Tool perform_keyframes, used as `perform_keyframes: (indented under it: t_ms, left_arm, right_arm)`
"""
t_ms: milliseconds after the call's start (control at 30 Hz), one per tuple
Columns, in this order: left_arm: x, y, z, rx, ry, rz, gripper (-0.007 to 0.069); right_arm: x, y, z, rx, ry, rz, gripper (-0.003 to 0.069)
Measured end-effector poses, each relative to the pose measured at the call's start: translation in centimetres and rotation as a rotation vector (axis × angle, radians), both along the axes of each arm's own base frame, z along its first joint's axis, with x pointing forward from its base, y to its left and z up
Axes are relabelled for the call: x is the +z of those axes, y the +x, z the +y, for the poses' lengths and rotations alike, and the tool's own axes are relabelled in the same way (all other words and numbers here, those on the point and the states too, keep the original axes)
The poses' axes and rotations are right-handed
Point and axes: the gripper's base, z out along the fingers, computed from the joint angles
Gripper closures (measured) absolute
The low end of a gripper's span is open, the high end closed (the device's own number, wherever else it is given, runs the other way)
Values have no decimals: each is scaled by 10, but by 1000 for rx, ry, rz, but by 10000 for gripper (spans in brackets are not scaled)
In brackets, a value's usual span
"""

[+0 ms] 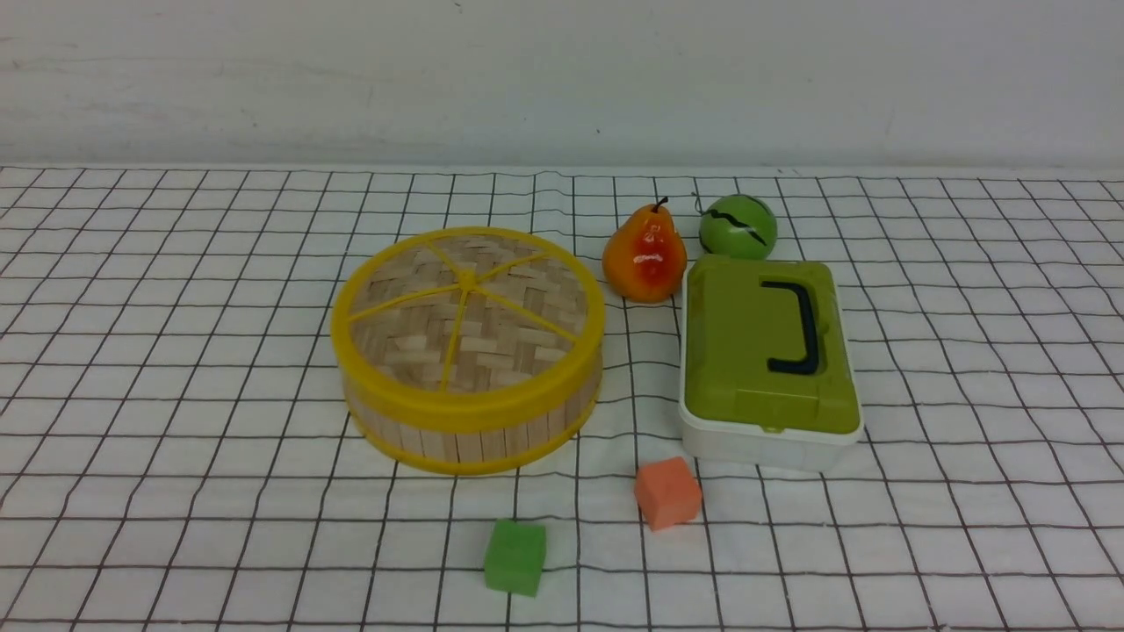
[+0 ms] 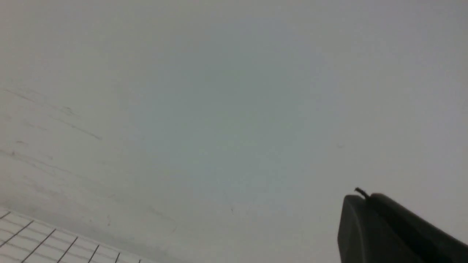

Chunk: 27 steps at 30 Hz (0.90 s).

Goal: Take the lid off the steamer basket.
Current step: Use the left arm to lift the lid of the steamer

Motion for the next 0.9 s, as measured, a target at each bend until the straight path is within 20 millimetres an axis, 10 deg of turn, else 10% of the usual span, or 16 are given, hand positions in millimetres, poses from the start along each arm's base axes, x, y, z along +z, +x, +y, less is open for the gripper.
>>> perform_keyframes:
  t_ms: [200, 433, 900]
  left_arm:
    - [44, 46, -5, -13, 126, 373, 637]
    - [25, 125, -15, -101, 88, 726, 637]
    - [14, 264, -122, -580, 334, 1146, 637]
  right_arm:
    - [0, 0, 0, 0, 0, 0, 419]
    - [0, 0, 0, 0, 0, 0, 419]
    - [0, 0, 0, 0, 0, 0, 419]
